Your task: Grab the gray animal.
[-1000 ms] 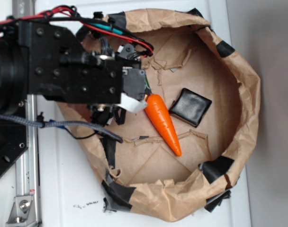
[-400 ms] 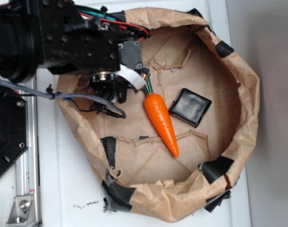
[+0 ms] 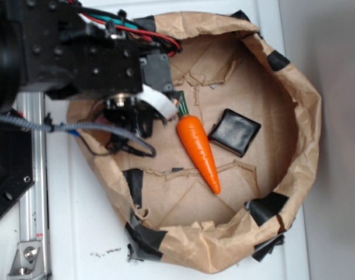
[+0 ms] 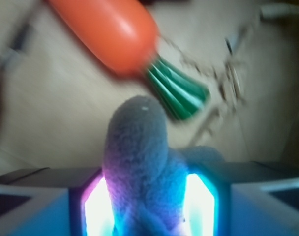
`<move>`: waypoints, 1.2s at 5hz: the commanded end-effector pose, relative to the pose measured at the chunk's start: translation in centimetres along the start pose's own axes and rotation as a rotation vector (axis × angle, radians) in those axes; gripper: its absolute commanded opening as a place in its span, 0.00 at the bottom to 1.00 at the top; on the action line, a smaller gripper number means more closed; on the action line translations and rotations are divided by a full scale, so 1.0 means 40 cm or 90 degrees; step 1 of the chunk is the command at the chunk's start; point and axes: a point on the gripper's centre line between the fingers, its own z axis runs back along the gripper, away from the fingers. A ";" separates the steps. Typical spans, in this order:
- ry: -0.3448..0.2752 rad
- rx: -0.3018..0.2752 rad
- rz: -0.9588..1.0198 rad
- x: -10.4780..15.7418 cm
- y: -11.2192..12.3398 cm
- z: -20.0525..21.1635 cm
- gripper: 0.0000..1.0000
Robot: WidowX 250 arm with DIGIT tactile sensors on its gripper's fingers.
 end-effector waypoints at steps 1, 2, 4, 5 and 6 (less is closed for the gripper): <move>-0.154 -0.016 0.014 0.185 -0.018 0.242 0.00; -0.143 -0.006 0.034 0.170 0.002 0.212 0.00; -0.139 -0.057 0.138 0.171 -0.020 0.267 0.00; -0.066 -0.049 0.284 0.182 -0.013 0.325 0.00; -0.080 -0.015 0.316 0.148 -0.008 0.352 0.00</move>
